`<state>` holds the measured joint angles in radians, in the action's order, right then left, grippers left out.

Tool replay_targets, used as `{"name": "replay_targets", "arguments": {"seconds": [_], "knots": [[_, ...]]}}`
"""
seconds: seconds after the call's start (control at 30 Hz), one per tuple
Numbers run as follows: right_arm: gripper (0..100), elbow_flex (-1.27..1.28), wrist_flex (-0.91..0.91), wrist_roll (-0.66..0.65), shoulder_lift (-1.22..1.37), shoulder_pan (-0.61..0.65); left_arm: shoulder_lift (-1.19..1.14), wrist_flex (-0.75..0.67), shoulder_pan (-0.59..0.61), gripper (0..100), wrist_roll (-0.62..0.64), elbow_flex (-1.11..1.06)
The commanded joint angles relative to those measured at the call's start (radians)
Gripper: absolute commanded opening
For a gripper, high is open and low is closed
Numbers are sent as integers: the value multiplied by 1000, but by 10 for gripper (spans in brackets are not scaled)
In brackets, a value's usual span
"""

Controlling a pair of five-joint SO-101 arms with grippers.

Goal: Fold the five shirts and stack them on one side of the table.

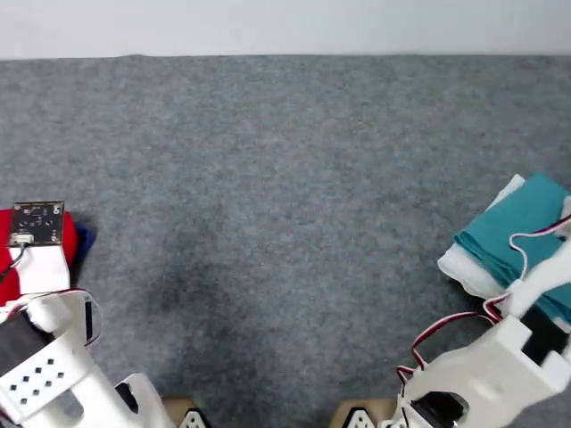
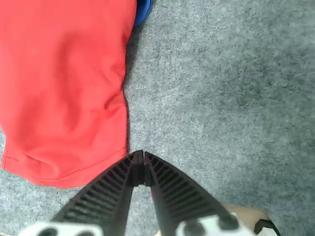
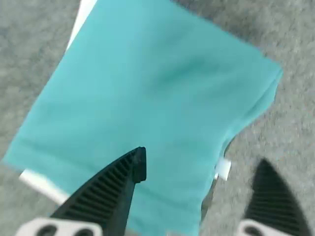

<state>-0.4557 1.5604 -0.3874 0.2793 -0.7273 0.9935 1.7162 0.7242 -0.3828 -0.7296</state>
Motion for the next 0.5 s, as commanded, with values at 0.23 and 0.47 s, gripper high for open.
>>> {"name": "replay_targets", "arguments": {"seconds": [0.23, 0.47], "knots": [[80, -101, 228, 101, -4, 143, 8, -14, -9, 5, 2, 5], [35, 64, 180, 118, -4, 302, 8, -14, -9, 5, 0, 5]]}}
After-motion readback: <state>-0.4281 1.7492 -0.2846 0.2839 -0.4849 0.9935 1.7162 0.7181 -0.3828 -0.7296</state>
